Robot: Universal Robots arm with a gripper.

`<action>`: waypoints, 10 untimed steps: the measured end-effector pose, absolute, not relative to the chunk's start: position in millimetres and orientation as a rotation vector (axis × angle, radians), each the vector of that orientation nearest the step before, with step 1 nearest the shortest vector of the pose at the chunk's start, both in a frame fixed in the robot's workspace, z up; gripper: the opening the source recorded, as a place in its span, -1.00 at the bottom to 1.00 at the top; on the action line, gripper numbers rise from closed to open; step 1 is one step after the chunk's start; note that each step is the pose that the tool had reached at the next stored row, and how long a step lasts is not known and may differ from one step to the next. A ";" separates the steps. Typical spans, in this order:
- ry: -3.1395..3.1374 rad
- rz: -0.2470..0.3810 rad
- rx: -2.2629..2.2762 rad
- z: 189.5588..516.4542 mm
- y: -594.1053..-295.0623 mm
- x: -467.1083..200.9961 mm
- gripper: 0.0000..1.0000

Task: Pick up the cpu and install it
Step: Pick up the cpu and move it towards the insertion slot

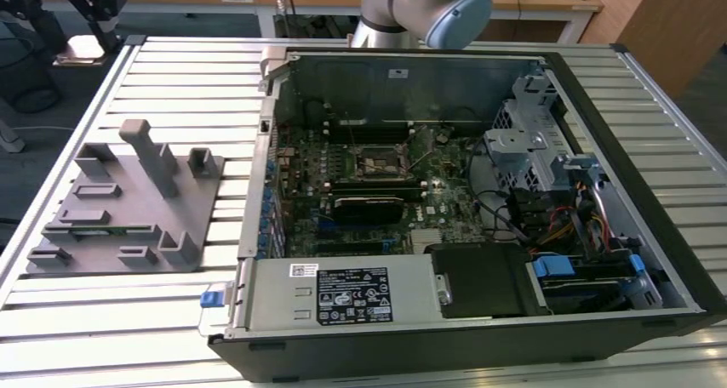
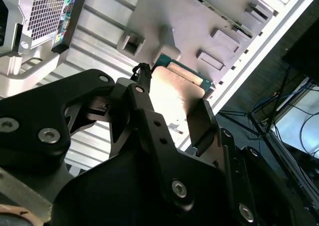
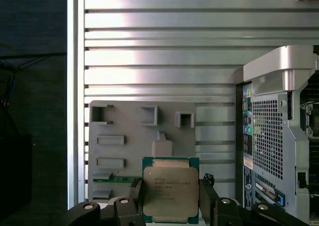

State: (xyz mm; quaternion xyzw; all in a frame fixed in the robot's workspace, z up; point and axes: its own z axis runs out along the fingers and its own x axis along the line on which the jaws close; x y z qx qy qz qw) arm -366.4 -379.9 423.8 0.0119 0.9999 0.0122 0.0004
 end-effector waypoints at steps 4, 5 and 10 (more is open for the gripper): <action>3.140 0.038 0.037 423.9 -379.9 -361.0 0.07; 3.140 0.038 0.037 423.9 -379.9 -359.6 0.07; 3.140 0.038 0.037 423.8 -379.9 -352.6 0.07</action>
